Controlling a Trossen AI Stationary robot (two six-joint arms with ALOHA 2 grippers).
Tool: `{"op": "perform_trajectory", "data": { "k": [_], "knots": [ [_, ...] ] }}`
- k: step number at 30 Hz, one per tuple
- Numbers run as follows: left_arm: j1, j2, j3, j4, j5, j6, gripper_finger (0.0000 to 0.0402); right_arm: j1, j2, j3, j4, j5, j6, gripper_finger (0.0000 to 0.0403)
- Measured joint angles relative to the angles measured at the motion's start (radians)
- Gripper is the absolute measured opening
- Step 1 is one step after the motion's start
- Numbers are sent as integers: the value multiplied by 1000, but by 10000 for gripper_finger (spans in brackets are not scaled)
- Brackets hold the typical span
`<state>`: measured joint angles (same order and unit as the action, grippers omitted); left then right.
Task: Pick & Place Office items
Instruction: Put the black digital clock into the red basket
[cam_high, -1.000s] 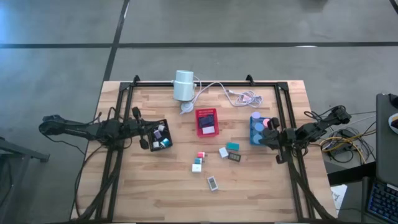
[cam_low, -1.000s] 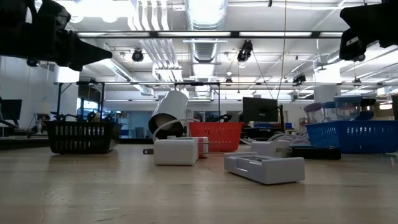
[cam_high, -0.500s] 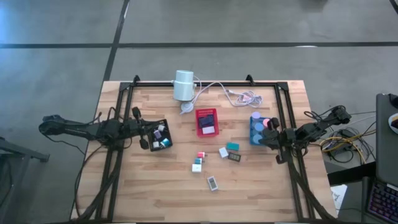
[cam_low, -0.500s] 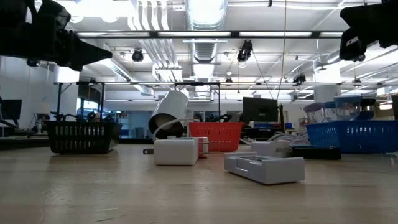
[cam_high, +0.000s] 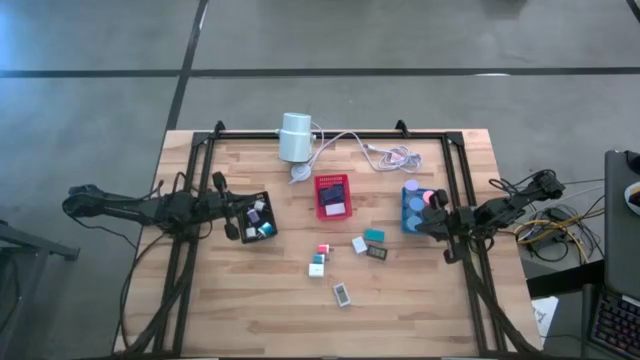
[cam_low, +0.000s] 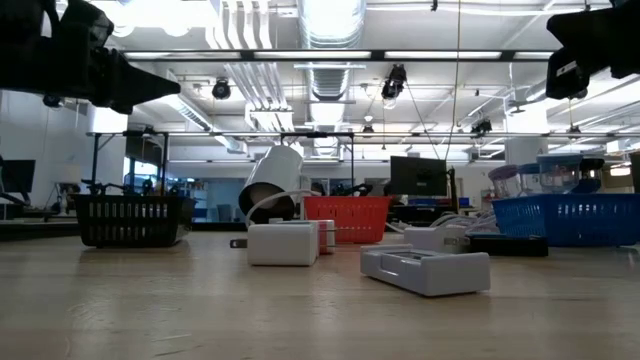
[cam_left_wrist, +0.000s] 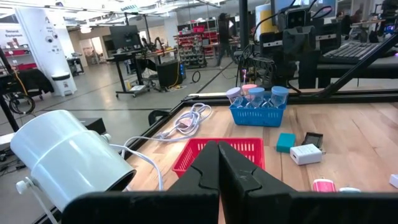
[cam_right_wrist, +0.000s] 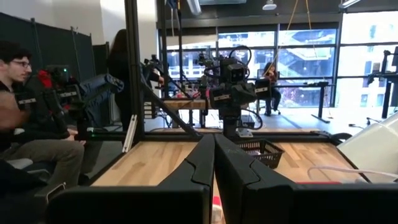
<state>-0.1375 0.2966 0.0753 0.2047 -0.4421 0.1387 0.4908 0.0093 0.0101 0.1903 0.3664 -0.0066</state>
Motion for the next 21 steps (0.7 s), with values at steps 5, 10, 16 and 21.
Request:
{"op": "perform_trajectory", "data": {
  "k": [5,10,16,21],
  "knots": [
    [0,0,0,0,0,0,0,0,0,0,1,0,0,8],
    [0,0,0,0,0,0,0,0,0,0,3,0,0,8],
    [0,0,0,0,0,0,0,0,0,0,1,0,4,8],
    [0,0,0,9,5,0,0,0,0,0,-1,0,4,8]
  ]
}}
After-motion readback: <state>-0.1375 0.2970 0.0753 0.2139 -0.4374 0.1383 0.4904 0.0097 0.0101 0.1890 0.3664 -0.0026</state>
